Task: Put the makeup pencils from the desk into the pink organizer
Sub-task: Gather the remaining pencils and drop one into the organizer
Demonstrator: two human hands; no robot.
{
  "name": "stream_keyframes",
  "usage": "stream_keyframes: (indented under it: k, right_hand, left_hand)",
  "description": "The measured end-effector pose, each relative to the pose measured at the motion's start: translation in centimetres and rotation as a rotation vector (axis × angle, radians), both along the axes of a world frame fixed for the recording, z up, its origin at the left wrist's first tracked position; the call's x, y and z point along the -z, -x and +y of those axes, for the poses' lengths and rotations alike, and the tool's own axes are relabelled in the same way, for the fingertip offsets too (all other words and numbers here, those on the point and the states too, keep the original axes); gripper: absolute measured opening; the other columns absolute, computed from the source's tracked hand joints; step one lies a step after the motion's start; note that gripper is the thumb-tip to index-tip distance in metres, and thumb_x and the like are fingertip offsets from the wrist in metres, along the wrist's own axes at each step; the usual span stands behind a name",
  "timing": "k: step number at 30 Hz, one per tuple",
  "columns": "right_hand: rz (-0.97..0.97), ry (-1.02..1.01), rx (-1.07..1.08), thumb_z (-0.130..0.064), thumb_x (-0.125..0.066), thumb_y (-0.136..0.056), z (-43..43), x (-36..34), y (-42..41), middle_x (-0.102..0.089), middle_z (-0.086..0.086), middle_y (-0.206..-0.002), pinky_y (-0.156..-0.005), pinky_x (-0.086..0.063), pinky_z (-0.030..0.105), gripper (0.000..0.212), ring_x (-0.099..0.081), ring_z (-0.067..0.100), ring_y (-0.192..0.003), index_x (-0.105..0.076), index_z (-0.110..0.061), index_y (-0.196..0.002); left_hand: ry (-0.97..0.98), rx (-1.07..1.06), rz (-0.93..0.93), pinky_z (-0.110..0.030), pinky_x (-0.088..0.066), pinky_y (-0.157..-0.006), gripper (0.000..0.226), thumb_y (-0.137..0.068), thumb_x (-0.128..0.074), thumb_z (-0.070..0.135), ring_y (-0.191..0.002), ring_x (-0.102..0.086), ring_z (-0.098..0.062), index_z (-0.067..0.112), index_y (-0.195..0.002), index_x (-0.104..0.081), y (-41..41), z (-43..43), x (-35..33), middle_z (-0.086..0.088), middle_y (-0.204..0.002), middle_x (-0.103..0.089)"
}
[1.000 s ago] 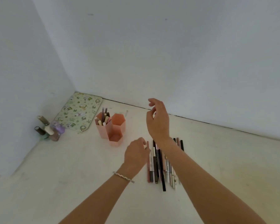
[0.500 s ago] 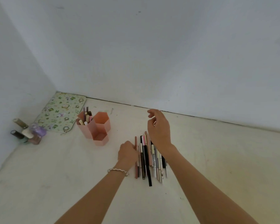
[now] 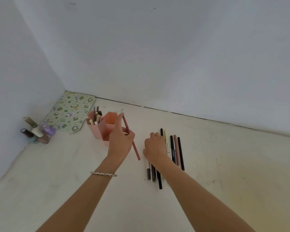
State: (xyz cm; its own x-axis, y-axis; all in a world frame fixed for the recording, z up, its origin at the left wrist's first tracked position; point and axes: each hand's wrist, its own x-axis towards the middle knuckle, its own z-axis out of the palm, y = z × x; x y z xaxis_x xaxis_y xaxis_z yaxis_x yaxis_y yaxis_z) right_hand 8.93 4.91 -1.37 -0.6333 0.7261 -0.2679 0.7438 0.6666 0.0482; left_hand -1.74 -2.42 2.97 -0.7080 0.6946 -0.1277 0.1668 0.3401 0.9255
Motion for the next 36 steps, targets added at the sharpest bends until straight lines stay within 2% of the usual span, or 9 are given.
stream_keyframes:
  k: [3, 7, 12, 16, 20, 23, 27, 32, 36]
  right_hand:
    - [0.159, 0.067, 0.091, -0.021, -0.056, -0.088, -0.1, 0.2, 0.2, -0.058, 0.007, -0.108, -0.094, -0.042, 0.034, 0.011, -0.052, 0.025, -0.107, -0.059, -0.011, -0.092]
    - [0.687, 0.35, 0.377, -0.015, -0.056, -0.089, 0.4, -2.4, 1.4, -0.061, 0.001, -0.081, -0.059, -0.046, 0.027, 0.011, -0.056, 0.016, -0.068, -0.053, -0.012, -0.099]
    - [1.229, 0.297, 0.433, -0.009, -0.052, -0.095, 1.6, -7.9, 3.4, -0.057, -0.004, -0.073, -0.058, -0.044, 0.02, 0.02, -0.052, 0.009, -0.06, -0.049, -0.015, -0.114]
    - [1.427, 0.281, 0.343, -0.011, -0.055, -0.096, 0.9, -10.6, 5.5, -0.058, -0.004, -0.079, -0.061, -0.044, 0.012, 0.016, -0.055, 0.005, -0.066, -0.05, -0.018, -0.109]
    - [1.482, 0.273, 0.238, -0.011, -0.056, -0.096, -0.4, -11.4, 7.2, -0.06, -0.003, -0.088, -0.075, -0.049, 0.017, 0.016, -0.062, 0.013, -0.081, -0.051, -0.018, -0.109]
    - [1.517, 0.276, 0.194, -0.012, -0.056, -0.097, -1.2, -11.6, 8.3, -0.061, -0.006, -0.091, -0.079, -0.052, 0.02, 0.015, -0.063, 0.01, -0.084, -0.05, -0.02, -0.109]
    - [1.525, 0.269, 0.129, -0.011, -0.055, -0.098, -2.1, -11.5, 10.5, -0.063, -0.006, -0.096, -0.084, -0.053, 0.024, 0.016, -0.063, 0.008, -0.088, -0.051, -0.018, -0.111]
    - [1.294, 0.235, 0.001, -0.013, -0.052, -0.099, -2.6, -9.1, 12.7, -0.064, -0.004, -0.097, -0.082, -0.053, 0.033, 0.011, -0.063, 0.014, -0.089, -0.054, -0.014, -0.11]
    - [1.056, 0.077, -0.186, -0.017, -0.058, -0.094, -3.1, -6.0, 13.1, -0.064, 0.004, -0.105, -0.087, -0.049, 0.039, 0.012, -0.058, 0.021, -0.098, -0.068, -0.01, -0.092]
  left_hand:
    - [-0.061, 0.019, -0.003, -0.041, -0.062, -0.069, 0.063, -0.091, -0.058, 0.001, -0.079, -0.069, -0.025, 0.029, -0.143, -0.036, 0.0, -0.7, -0.6, -0.002, -0.085, -0.06]
    - [-0.29, -0.132, 0.136, -0.028, -0.061, -0.071, 0.053, -0.096, -0.057, 0.012, -0.078, -0.069, -0.01, 0.031, -0.141, -0.038, 3.0, -2.0, -3.7, -0.003, -0.096, -0.064]
    - [-0.471, -0.451, 0.375, -0.034, -0.059, -0.077, 0.054, -0.098, -0.051, 0.019, -0.086, -0.07, -0.018, 0.03, -0.146, -0.031, 10.0, -2.9, -6.6, -0.006, -0.099, -0.066]
    - [-0.404, -0.413, 0.432, -0.035, -0.058, -0.082, 0.05, -0.099, -0.05, 0.018, -0.091, -0.068, -0.02, 0.031, -0.144, -0.033, 11.8, -2.6, -4.5, -0.004, -0.1, -0.065]
    - [-0.168, -0.177, 0.55, -0.042, -0.052, -0.092, 0.033, -0.098, -0.049, 0.019, -0.105, -0.061, -0.022, 0.021, -0.131, -0.055, 11.3, -2.9, -0.9, -0.005, -0.111, -0.065]
    - [-0.084, -0.236, 0.743, -0.042, -0.041, -0.104, 0.034, -0.098, -0.044, 0.027, -0.12, -0.05, -0.027, 0.013, -0.118, -0.067, 11.8, -4.0, 0.3, -0.009, -0.124, -0.06]
    - [-0.154, -0.416, 0.651, -0.017, -0.03, -0.101, 0.033, -0.097, -0.044, 0.01, -0.116, -0.049, -0.023, 0.008, -0.126, -0.058, 12.8, -5.5, -1.7, -0.01, -0.123, -0.059]
    - [-0.279, -0.428, 0.487, -0.013, -0.046, -0.084, 0.033, -0.097, -0.042, 0.006, -0.098, -0.051, -0.001, 0.013, -0.126, -0.056, 13.1, -6.7, -3.6, -0.003, -0.122, -0.055]
    - [-0.299, -0.412, 0.453, -0.02, -0.048, -0.081, 0.031, -0.095, -0.044, 0.003, -0.101, -0.057, -0.012, 0.012, -0.122, -0.057, 11.4, -6.3, -4.2, 0.006, -0.115, -0.055]
